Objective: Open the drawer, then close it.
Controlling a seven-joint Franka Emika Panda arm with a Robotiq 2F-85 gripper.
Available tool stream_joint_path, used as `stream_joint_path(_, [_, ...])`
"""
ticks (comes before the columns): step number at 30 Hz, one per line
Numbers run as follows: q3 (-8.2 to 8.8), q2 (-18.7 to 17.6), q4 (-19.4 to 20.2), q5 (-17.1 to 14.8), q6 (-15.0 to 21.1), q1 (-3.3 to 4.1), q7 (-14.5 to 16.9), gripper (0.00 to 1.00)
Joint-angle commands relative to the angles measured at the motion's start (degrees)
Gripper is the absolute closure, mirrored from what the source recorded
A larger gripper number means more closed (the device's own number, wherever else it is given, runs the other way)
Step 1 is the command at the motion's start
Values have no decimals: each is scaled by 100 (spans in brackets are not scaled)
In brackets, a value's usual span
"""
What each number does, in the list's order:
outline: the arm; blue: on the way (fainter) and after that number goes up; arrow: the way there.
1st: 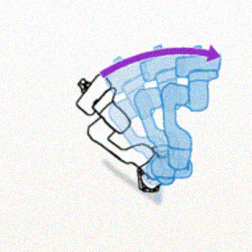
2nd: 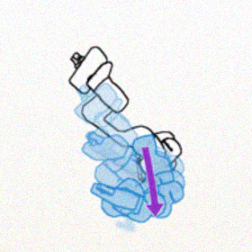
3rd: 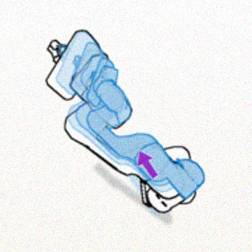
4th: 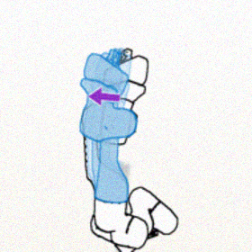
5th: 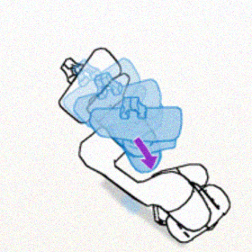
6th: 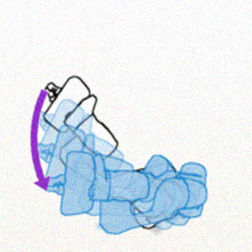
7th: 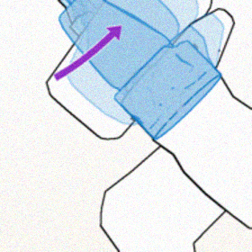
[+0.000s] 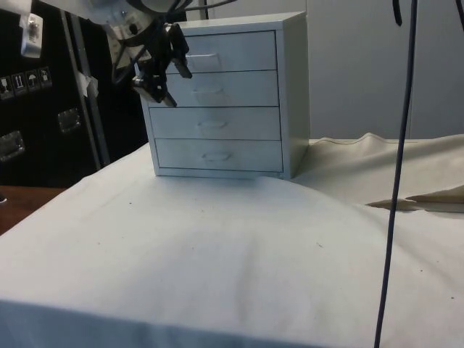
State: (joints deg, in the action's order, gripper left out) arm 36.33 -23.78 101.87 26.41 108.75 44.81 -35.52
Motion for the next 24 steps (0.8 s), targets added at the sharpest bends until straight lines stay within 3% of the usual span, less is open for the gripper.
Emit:
stream_joint_path(1, [-11, -6, -17, -23, -6, 0, 6, 30])
stream_joint_path(3, [-11, -11, -17, -23, -6, 0, 6, 25])
stream_joint_path(4, [-6, -6, -17, -17, -6, 0, 6, 15])
stream_joint_path(7, [-6, -6, -11, -11, 0, 0, 6, 1])
stream_joint_path(24, [6, 223, -74, -46, -86, -6, 86, 0])
